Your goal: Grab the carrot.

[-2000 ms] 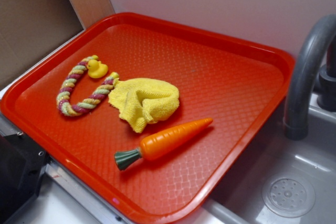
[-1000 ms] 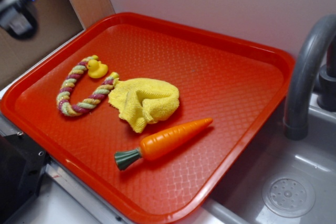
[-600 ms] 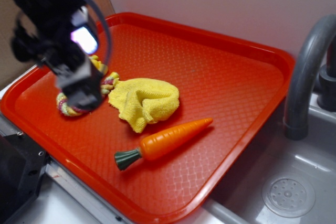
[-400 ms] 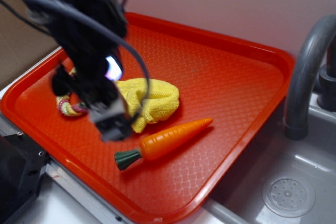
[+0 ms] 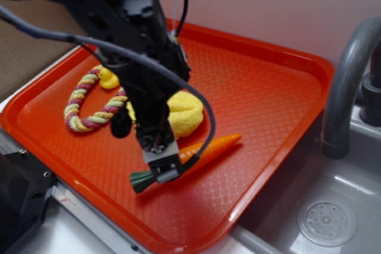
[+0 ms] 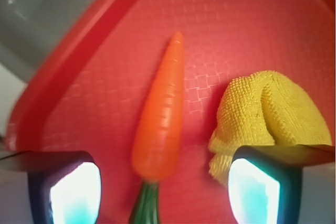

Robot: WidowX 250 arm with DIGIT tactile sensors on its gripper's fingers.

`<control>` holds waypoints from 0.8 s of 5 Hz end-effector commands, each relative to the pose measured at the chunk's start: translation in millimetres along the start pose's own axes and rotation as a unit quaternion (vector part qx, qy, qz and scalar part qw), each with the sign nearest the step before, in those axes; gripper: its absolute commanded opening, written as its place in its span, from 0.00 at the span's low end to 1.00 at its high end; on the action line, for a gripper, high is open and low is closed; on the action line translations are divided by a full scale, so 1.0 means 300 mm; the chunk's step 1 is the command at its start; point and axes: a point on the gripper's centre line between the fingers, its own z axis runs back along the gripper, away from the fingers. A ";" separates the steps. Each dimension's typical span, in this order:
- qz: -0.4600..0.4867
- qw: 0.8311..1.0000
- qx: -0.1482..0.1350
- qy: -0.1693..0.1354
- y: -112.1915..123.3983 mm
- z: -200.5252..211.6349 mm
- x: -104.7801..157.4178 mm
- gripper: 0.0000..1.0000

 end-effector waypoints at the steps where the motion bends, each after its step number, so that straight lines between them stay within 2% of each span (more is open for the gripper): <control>1: -0.032 0.999 -0.015 0.040 -0.030 -0.159 0.008 1.00; 2: -0.049 0.997 -0.017 0.060 -0.053 -0.212 0.000 1.00; 3: -0.055 0.995 -0.030 0.072 -0.045 -0.249 -0.004 1.00; 4: -0.054 0.996 -0.028 0.071 -0.036 -0.243 0.000 0.00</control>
